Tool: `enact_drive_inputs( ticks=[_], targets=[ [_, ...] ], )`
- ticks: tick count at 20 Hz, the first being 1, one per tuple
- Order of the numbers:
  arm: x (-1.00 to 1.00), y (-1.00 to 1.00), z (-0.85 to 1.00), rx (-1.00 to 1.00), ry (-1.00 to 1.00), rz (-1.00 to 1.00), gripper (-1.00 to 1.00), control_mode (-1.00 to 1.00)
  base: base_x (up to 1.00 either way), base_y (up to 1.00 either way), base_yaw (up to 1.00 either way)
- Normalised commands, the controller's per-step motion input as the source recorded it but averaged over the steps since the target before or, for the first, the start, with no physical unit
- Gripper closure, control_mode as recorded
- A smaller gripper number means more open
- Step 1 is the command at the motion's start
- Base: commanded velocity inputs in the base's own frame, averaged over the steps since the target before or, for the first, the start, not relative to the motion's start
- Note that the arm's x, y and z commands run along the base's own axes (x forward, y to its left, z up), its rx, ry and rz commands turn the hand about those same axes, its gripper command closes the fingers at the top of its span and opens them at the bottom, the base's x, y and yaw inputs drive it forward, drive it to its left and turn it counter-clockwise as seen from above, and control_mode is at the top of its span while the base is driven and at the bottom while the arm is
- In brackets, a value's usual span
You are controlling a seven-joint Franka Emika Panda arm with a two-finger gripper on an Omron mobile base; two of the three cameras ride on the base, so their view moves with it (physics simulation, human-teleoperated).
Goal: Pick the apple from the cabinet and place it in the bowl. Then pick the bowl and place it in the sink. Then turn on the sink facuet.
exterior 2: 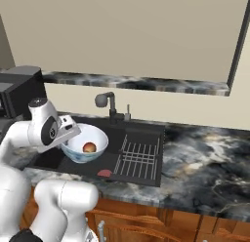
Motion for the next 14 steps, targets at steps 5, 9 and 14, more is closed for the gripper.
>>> enact_drive_inputs(
  ticks=[5, 9, 14],
  targets=[
    [0.92, 0.22, -0.53, 0.00, 0.09, -0.10, 1.00, -1.00, 0.00, 0.00, 0.00],
    [0.76, 0.09, -0.63, 0.00, 0.03, -0.08, 1.00, -1.00, 0.00, 0.00, 0.00],
    [0.76, 0.06, -0.61, 0.00, 0.06, -0.09, 1.00, -1.00, 0.00, 0.00, 0.00]
  ],
)
